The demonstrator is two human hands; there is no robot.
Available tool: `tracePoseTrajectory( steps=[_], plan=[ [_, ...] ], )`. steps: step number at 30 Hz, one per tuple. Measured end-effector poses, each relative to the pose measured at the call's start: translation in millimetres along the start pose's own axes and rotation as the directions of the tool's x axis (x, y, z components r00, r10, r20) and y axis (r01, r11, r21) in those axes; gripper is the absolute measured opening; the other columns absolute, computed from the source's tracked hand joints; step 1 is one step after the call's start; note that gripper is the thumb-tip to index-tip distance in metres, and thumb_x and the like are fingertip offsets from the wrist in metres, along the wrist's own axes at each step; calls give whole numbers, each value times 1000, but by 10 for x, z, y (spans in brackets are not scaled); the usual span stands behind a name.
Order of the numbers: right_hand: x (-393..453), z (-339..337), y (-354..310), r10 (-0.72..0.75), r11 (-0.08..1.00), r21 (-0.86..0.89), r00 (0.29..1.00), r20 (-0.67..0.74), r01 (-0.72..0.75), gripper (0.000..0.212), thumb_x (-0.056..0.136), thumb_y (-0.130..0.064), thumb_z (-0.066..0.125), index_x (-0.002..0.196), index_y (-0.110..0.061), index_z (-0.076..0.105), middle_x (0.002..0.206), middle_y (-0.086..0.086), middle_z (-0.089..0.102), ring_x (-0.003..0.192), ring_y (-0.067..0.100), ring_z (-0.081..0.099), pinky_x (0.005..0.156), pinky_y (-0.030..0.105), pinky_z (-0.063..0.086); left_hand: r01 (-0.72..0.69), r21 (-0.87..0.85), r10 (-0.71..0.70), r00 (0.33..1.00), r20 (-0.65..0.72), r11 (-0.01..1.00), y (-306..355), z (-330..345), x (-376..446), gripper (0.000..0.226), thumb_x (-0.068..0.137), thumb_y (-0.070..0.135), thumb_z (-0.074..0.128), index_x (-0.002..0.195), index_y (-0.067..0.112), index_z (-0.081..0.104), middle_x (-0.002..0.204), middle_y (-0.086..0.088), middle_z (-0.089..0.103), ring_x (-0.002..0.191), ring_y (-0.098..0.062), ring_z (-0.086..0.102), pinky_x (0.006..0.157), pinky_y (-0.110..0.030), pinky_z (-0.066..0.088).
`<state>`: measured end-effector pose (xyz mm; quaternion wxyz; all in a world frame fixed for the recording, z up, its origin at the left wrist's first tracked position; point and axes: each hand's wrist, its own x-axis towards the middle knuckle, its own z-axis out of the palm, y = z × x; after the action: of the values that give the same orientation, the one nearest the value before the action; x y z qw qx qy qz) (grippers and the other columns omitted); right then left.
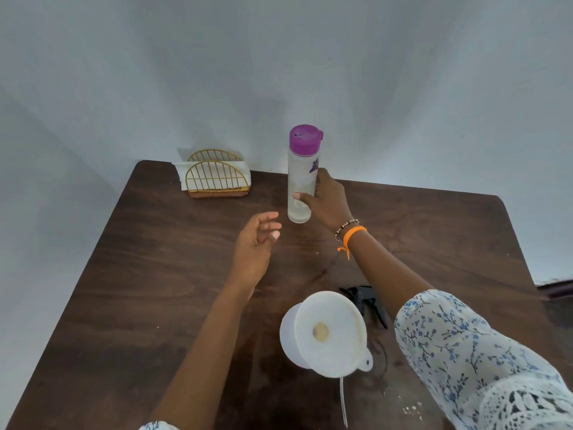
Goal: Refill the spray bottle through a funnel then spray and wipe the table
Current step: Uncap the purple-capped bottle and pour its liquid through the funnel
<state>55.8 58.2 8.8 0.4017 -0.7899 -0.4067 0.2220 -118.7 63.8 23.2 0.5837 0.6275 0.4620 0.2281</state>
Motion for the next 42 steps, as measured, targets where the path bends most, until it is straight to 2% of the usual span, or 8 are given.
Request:
tracePoseTrajectory(
  steps=[4,9,13,17,24,33,36,42],
  plan=[
    [-173,-252,-229,-9,998,59,1000,-22,11,42,76,-20,74,109,-5,53,110,10,65,94,21,60,87,36,50,-44,19,44,999,13,999,199,0,-106,40,91,7,52,127,25,48,114,6,56,97,-1,54,72,-11,41],
    [-430,-645,-656,-85,990,104,991,-107,96,44,78,-21,73,116,-8,54,115,3,63,92,9,55,70,5,42,-132,14,132,991,26,991,494,5,-252,47,85,7,61,125,28,47,117,7,54,105,-4,53,82,-14,41],
    [-672,-955,-1012,-141,977,128,970,-198,168,41,76,-24,74,112,-13,57,111,-3,65,91,8,58,71,4,42,-245,9,244,968,66,970,779,2,-386,61,79,11,70,131,27,43,128,9,48,119,-4,44,103,-23,33],
    [-920,-1238,-1364,-202,963,121,941,-270,242,42,77,-29,73,114,-14,59,110,-5,65,94,8,60,71,3,43,-378,11,375,922,98,926,1103,-3,-529,72,77,21,75,136,31,35,141,10,40,126,-1,36,105,-24,28],
    [-1389,-1594,-1847,-254,924,174,886,-389,341,37,78,-35,71,110,-17,63,105,-6,69,92,6,64,79,17,50,-512,74,506,858,94,856,1602,21,-881,70,74,35,74,133,33,35,135,11,44,113,-1,41,94,-22,36],
    [-1769,-1795,-2168,-337,901,103,827,-450,423,41,79,-39,68,114,-19,61,109,-6,67,93,7,62,76,12,48,-607,50,609,791,-60,793,1883,31,-1274,54,75,36,72,123,30,47,113,16,52,91,-2,54,62,4,41],
    [-1849,-1837,-2272,-332,885,143,818,-470,442,49,78,-42,68,120,-22,52,113,-9,62,93,3,60,72,9,49,-638,34,638,765,-83,769,1904,4,-1359,50,74,33,74,115,35,46,108,18,52,86,3,55,61,4,40],
    [-1851,-2014,-2692,-365,765,157,621,-694,625,59,74,-33,76,118,-16,41,119,3,49,101,13,56,77,14,52,-633,76,637,765,-96,771,1899,14,-1438,55,72,34,74,120,30,49,117,12,54,97,-6,53,63,4,38]
  ],
)
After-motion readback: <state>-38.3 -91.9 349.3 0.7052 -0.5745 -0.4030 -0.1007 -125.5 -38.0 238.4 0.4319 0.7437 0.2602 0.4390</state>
